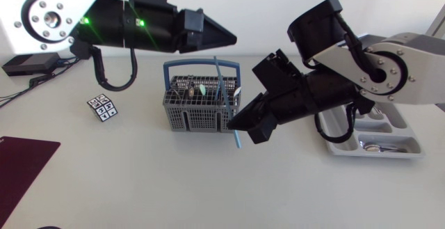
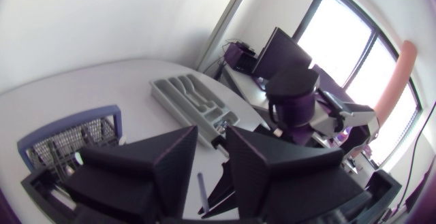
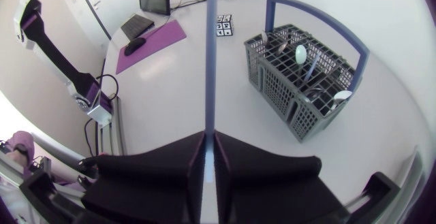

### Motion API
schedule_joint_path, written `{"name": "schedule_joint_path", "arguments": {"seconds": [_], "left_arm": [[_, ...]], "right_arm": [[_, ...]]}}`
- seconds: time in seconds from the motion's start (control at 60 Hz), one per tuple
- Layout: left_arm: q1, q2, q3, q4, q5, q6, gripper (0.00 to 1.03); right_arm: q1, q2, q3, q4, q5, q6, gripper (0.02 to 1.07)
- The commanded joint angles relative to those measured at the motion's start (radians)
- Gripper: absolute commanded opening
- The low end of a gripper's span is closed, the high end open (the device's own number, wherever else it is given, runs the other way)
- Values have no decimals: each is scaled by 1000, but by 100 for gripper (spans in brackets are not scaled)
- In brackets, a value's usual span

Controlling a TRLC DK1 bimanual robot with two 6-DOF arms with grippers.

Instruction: Transfer all utensils from the basket to the drawer tray.

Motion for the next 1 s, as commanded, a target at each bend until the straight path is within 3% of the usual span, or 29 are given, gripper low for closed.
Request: {"name": "schedule_joint_path", "arguments": {"seconds": [0.0,0.15,0.35,0.667,0.983], "left_arm": [[23,8,84,23,4,-26,60],[88,21,133,36,-51,-21,60],[136,59,98,15,-105,100,60],[19,116,-31,-17,-343,396,60],[-66,163,-93,-17,-491,551,60]], "right_arm": [[-8,-16,-29,-24,-5,-16,8],[-104,-50,-56,-58,-8,-45,8],[-380,-39,-70,-78,-34,-82,8],[-732,170,39,-78,84,-94,8],[-831,367,128,-66,213,-88,8]]}}
